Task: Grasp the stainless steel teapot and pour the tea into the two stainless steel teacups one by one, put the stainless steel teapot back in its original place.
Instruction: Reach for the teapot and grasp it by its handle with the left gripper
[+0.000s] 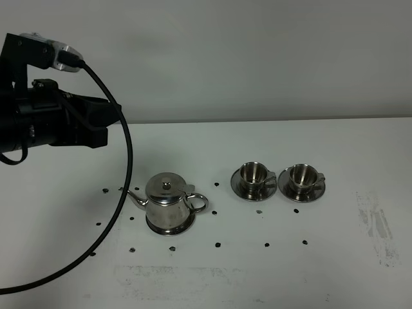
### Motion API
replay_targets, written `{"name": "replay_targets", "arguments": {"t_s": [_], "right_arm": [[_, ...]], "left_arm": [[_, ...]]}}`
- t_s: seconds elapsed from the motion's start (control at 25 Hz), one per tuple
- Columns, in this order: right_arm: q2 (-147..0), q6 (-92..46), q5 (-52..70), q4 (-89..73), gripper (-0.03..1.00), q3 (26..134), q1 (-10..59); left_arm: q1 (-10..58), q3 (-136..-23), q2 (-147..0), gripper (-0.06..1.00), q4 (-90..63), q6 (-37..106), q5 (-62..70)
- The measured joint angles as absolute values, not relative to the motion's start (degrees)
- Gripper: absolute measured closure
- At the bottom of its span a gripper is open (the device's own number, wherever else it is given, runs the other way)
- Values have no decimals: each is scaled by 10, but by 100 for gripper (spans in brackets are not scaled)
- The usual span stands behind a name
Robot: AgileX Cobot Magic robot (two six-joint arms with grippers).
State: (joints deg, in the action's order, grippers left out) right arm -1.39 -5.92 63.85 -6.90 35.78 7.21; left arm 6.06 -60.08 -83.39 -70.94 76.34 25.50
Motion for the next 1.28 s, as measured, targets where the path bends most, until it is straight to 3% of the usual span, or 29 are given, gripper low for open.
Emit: {"name": "replay_targets", "arguments": {"t_s": [0.32,0.84,1.28], "right_arm": [[3,-58,636,-54,59,314,72],[4,-57,638,-19,59,300,72],[4,-10,638,8,59,300,72]], "left_arm": [[69,-652,-854,67,-658,719,293],[199,-843,-986,67,-325,442,322],[263,-920,-1055,67,-138,322,357]]}}
